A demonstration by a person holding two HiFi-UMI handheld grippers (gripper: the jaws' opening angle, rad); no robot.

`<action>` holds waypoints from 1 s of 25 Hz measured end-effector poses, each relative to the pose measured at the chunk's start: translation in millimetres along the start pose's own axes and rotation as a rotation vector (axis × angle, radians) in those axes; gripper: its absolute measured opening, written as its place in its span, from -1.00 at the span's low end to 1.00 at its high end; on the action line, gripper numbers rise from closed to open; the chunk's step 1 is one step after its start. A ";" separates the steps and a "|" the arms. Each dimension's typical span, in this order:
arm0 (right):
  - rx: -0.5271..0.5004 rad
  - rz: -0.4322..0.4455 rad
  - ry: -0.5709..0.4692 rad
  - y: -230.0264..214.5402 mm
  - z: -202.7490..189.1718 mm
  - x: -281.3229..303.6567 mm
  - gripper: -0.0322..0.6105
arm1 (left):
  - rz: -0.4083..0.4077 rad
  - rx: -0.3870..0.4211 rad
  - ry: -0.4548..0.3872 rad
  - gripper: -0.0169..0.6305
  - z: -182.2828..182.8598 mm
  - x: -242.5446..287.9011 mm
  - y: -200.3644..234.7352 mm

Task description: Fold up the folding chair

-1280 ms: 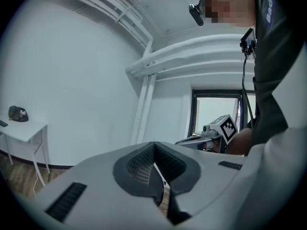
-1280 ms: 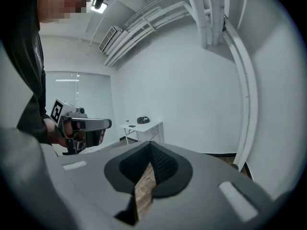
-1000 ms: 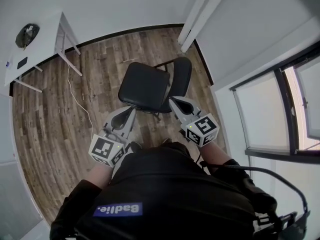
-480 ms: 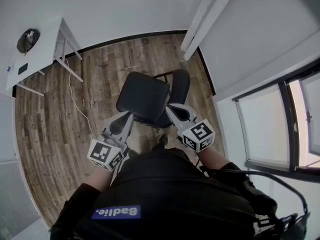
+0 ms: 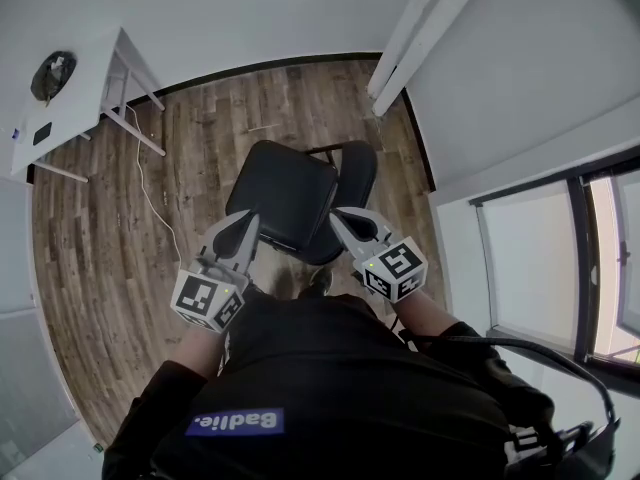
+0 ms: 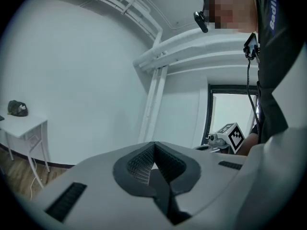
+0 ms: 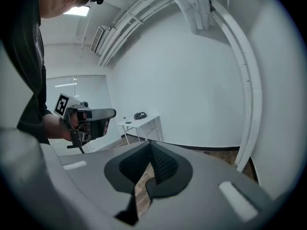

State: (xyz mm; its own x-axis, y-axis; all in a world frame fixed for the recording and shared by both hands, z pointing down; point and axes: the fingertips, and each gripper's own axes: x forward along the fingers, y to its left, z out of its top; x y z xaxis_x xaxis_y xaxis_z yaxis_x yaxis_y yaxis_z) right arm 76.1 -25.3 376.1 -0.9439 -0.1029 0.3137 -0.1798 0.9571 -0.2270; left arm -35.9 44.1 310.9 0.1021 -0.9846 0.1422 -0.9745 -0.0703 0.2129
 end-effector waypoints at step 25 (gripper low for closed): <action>0.179 -0.399 0.085 -64.7 -44.6 59.2 -0.89 | -0.257 -0.067 0.153 -0.93 -55.8 53.9 133.6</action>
State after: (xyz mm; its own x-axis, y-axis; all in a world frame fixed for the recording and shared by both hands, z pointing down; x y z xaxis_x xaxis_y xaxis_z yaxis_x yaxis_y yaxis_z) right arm 44.2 -81.2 450.6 -0.7662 -0.4248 0.4822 -0.5776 0.7842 -0.2270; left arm -149.5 -9.4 401.0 0.3777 -0.8999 0.2182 -0.8980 -0.2985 0.3234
